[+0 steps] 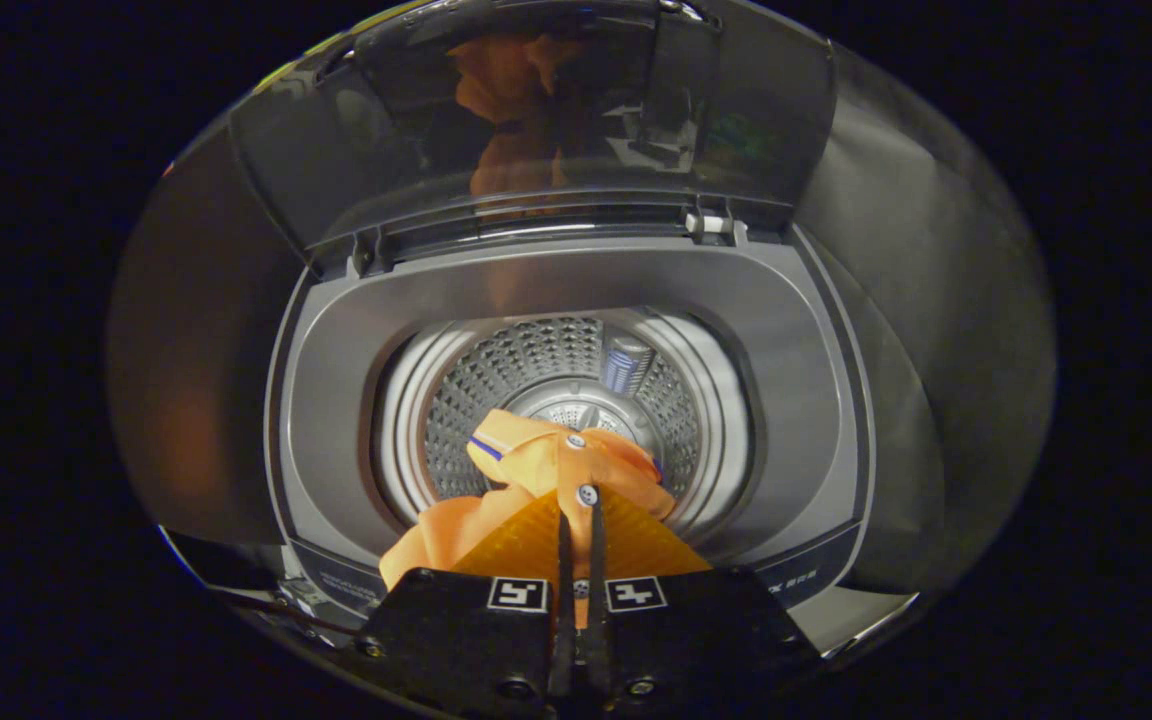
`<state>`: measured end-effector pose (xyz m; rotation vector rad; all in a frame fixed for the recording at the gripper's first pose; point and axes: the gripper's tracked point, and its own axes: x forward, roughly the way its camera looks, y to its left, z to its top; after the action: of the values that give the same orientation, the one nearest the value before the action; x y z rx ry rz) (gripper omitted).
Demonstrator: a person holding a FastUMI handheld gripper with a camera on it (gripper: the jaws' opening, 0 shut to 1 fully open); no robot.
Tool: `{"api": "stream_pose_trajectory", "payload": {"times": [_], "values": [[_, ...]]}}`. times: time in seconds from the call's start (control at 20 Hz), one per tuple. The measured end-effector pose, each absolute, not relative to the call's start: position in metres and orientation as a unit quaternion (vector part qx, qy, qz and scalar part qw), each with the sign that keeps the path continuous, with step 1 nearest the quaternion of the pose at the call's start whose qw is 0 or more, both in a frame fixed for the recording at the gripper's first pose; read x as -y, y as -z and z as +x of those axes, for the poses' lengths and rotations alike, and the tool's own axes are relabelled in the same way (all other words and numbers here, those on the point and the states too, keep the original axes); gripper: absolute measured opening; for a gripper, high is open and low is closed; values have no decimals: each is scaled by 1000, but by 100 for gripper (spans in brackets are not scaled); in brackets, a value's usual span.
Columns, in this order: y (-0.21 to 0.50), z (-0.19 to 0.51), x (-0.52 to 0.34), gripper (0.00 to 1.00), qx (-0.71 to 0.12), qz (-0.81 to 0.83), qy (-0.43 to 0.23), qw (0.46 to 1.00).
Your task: Put the clothes into the washing machine and then close the washing machine lid.
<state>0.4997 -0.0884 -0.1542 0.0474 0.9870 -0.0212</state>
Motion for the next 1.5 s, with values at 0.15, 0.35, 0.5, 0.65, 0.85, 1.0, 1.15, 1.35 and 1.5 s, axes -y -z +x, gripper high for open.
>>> {"api": "stream_pose_trajectory", "payload": {"times": [0.15,0.35,0.5,0.65,0.85,1.0,1.15,1.35,1.5], "values": [[154,501,89,10,-472,21,7,881],[147,506,92,23,-456,5,9,890],[144,507,82,49,-441,-2,-4,898],[141,504,80,66,-429,-21,-9,903],[133,502,76,66,-415,-31,-6,909],[114,503,76,66,-379,-51,-5,924],[91,501,72,66,-349,-60,-8,935],[53,500,66,66,-304,-60,-16,951],[15,500,62,66,-264,-56,-18,963]]}}
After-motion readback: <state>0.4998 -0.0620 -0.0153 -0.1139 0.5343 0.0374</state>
